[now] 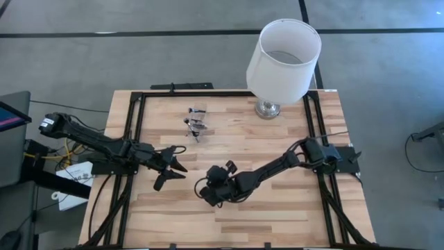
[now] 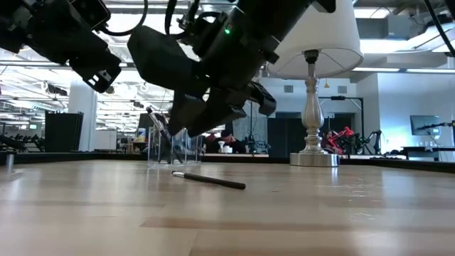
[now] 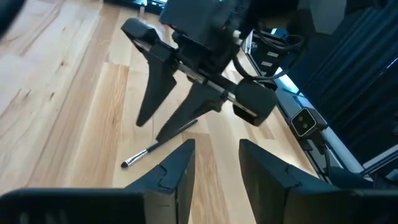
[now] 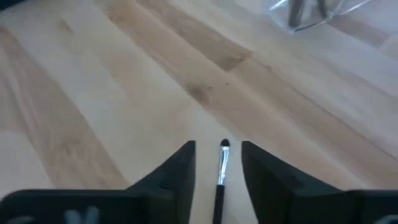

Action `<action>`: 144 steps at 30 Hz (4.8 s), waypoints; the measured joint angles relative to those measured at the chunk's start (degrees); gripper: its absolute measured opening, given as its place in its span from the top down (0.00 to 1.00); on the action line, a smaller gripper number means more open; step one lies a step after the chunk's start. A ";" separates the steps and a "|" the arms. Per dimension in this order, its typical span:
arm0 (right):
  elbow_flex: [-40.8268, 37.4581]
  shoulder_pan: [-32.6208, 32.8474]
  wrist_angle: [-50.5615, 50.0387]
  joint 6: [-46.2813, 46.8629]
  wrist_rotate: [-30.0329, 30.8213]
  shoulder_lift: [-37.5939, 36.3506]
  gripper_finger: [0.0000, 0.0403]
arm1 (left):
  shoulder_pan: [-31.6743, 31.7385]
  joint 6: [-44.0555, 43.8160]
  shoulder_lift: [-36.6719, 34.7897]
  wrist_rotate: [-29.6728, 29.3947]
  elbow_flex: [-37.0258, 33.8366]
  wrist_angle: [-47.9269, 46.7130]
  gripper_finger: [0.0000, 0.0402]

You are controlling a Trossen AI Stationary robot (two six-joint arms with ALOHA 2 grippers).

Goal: Put items in baskets/containers
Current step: Put the eyeshadow brush into the right transparent organizer

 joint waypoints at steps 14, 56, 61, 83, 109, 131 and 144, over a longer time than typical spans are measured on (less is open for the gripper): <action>0.64 1.58 1.41 7.48 7.16 11.50 0.60 | -0.36 -0.02 0.12 0.01 0.04 1.13 0.70; -0.10 -3.37 52.04 -40.51 3.92 -1.05 0.99 | -14.16 -12.44 20.94 -24.89 -13.12 51.03 0.70; -0.10 -4.12 60.35 -45.14 0.30 -1.09 0.99 | -14.18 -4.87 18.83 -25.27 -13.02 56.09 0.70; 0.01 -9.06 68.25 -39.57 -15.69 -1.06 0.99 | -9.34 8.48 13.14 -24.98 -12.98 64.02 0.70; 0.28 -9.45 63.89 -40.25 -15.45 -1.26 0.98 | -9.04 7.71 13.18 -23.55 -13.07 64.45 0.97; -0.10 -8.58 48.28 -45.59 -15.04 -9.32 0.63 | -9.03 6.27 13.14 -25.27 -12.87 62.97 0.97; 0.10 -8.38 15.48 -32.74 -15.74 -19.78 0.59 | -9.03 3.04 13.18 -25.05 -12.87 51.41 0.97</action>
